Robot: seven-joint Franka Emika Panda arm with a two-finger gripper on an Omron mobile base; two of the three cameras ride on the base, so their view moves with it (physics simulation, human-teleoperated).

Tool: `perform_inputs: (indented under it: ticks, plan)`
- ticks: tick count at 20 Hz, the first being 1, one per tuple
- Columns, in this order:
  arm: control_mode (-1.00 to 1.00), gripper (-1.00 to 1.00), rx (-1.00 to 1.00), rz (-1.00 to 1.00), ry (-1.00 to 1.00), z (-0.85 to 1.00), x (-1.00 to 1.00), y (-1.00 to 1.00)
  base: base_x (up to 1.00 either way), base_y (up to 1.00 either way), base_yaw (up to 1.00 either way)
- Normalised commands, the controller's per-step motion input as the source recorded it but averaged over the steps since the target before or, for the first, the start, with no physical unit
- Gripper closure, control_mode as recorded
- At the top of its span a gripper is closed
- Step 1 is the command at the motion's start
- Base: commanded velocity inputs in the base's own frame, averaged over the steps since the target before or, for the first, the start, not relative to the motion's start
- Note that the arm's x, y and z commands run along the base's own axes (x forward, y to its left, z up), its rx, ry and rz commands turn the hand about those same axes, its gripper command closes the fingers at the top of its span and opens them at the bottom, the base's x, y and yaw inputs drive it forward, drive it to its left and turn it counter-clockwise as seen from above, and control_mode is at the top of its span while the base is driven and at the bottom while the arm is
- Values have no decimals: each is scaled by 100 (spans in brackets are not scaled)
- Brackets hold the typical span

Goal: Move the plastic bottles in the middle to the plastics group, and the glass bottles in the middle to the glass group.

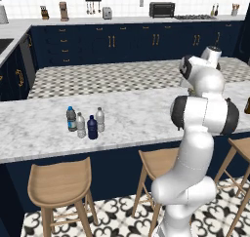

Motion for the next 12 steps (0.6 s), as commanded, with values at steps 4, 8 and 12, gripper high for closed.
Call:
perform_inputs:
  ticks: [4, 8, 12]
  plan:
    - [-100, 100, 0, -30, 1, 23, -30, -100, 0, 0, 0]
    - [-100, 100, 0, -27, 3, 15, 0, -99, 0, 0, 0]
    - [-100, 100, 0, -30, 7, 25, -6, -81, 0, 0, 0]
